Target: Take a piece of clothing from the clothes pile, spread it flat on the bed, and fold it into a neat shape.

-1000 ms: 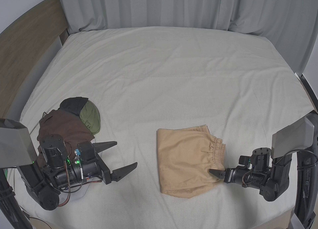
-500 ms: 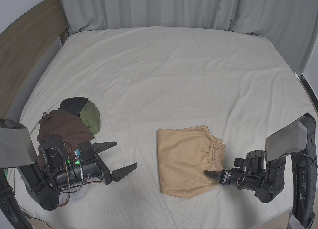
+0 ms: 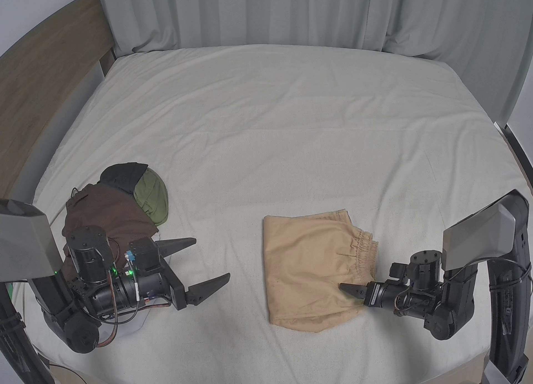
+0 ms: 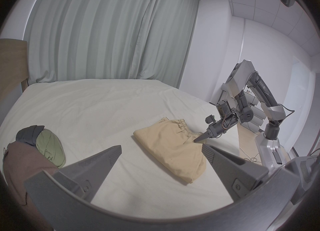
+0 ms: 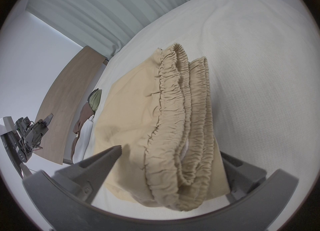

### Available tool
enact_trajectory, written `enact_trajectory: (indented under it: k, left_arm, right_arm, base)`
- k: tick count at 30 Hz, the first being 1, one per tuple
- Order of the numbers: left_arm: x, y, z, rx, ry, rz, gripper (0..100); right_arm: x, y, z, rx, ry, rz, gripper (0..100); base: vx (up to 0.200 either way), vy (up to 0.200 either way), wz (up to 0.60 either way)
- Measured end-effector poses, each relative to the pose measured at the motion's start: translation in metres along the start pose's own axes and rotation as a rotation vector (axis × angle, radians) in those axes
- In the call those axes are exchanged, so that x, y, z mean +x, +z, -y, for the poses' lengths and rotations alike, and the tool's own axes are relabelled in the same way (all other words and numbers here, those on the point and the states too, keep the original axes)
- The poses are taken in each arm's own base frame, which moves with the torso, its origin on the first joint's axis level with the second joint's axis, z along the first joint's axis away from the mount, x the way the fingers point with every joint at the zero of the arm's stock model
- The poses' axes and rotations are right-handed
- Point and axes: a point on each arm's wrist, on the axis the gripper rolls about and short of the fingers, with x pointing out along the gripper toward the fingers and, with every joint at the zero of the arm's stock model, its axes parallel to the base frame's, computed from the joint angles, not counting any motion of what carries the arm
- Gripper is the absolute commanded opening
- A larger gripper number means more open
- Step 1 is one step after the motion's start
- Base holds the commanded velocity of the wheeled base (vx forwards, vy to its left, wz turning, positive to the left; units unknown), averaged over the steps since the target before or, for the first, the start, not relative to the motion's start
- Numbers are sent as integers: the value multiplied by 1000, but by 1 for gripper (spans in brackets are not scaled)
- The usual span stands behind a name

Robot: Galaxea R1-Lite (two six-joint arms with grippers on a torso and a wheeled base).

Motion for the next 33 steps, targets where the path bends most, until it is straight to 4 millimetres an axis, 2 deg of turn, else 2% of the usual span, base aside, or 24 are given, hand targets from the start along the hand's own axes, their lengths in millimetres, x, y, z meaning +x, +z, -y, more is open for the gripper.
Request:
enact_trajectory:
  k: [20,33]
  left_arm:
    - [-1,0,0,1,0,1,100]
    - [-1,2,0,3,1,5,100]
  right_arm:
    - [0,0,-4,-6,13,0,0]
    - [-17,16,-42,-58,123,62,0]
  base:
    - [0,0,0]
    - [0,0,0]
